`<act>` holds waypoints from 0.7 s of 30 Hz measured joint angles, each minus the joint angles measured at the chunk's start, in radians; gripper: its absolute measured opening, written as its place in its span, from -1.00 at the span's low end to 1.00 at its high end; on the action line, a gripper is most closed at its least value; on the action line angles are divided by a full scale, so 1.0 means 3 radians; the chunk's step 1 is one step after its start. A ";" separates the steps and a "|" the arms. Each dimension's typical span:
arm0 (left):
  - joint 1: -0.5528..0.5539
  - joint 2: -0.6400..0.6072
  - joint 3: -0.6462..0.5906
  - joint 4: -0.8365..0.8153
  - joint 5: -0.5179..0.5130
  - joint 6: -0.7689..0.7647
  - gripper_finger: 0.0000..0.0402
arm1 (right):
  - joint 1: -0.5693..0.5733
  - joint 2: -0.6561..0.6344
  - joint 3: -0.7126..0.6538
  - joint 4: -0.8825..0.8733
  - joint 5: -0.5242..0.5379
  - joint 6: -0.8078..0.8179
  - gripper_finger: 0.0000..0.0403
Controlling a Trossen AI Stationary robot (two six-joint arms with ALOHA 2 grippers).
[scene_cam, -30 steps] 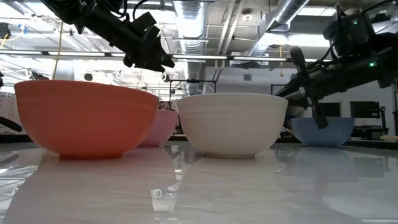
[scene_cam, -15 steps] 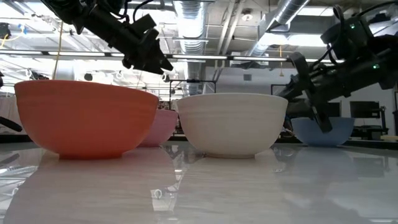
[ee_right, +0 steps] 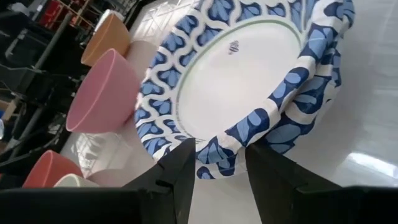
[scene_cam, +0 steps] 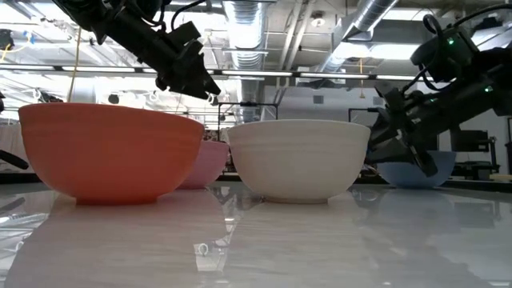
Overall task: Nest bowls inside each other by size order
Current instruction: Stack the left blue patterned bowl on top of the right blue patterned bowl
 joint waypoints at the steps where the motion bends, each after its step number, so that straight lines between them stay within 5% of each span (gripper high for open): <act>1: -0.0001 0.0000 0.0000 -0.0008 0.0001 0.0000 0.54 | 0.0000 -0.0022 0.0000 -0.0038 -0.0005 -0.0003 -0.19; 21: 0.0001 0.0000 0.0000 -0.0085 0.0165 -0.0061 0.54 | 0.0000 -0.0601 0.0000 -0.0913 -0.0170 -0.0127 -0.19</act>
